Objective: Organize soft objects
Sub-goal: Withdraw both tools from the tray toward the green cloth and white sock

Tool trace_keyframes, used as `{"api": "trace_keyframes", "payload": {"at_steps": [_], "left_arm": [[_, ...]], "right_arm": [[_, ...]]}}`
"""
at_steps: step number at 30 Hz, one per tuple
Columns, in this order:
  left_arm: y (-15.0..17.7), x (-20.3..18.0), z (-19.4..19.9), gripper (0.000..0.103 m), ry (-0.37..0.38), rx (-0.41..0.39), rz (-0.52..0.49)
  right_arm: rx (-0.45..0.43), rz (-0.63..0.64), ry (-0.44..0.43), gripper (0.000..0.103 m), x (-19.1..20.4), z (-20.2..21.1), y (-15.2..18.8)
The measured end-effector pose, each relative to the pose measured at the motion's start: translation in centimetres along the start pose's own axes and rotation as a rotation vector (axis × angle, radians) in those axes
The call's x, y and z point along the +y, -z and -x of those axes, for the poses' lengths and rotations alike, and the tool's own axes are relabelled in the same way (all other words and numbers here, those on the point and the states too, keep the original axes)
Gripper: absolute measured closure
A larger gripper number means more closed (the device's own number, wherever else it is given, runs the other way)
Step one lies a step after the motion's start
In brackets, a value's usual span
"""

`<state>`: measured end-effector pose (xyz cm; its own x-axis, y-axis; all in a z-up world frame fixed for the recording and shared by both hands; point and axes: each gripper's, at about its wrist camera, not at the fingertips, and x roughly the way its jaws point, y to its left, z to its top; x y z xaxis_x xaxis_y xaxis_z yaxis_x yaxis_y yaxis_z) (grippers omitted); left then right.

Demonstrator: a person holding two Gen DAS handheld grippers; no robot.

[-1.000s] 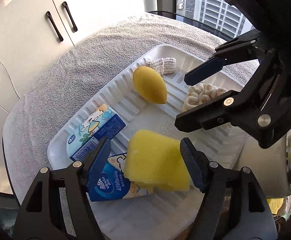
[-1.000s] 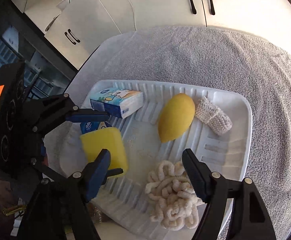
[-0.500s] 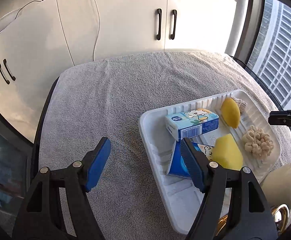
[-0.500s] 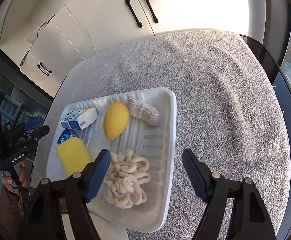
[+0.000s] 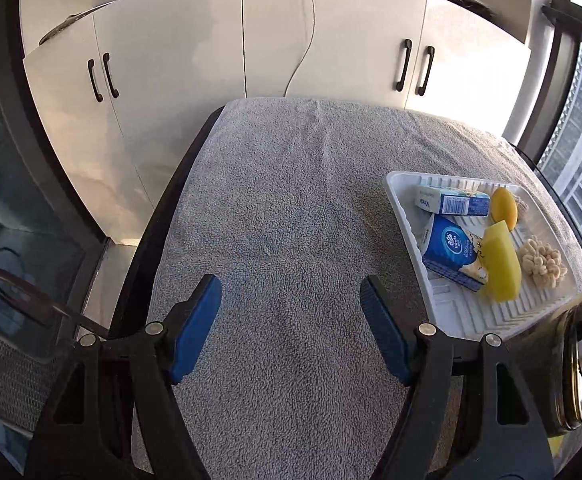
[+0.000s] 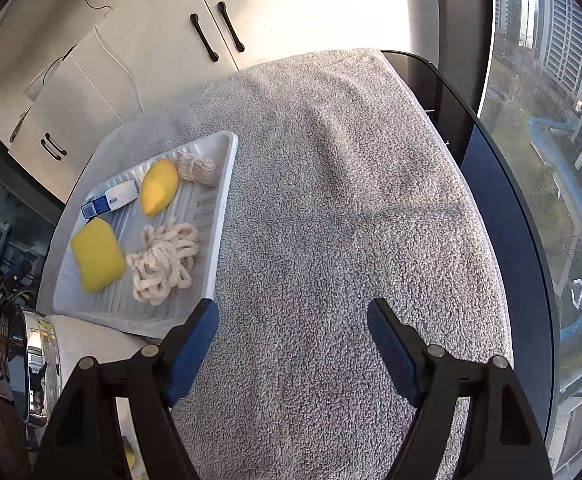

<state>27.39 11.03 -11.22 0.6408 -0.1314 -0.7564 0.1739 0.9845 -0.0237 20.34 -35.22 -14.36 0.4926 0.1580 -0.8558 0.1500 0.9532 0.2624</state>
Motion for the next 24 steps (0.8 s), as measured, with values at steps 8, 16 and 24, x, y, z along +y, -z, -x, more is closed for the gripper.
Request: {"api": "trace_keyframes", "payload": {"at_steps": [8,16,24], "left_arm": [[5.1,1.4,2.6,0.032,-0.004,0.010,0.036],[9.9,0.9,6.1,0.032,-0.017,-0.004,-0.018],[14.3,-2.2,9.1,0.032,0.096,0.038,-0.065]], "right_arm": [[0.009,0.007,0.023,0.024,-1.1,1.7,5.4],[0.012,0.035,0.047,0.024,-1.0,3.0,10.6],[-0.006,0.103,0.028,0.024,1.7,5.4,15.2]]}}
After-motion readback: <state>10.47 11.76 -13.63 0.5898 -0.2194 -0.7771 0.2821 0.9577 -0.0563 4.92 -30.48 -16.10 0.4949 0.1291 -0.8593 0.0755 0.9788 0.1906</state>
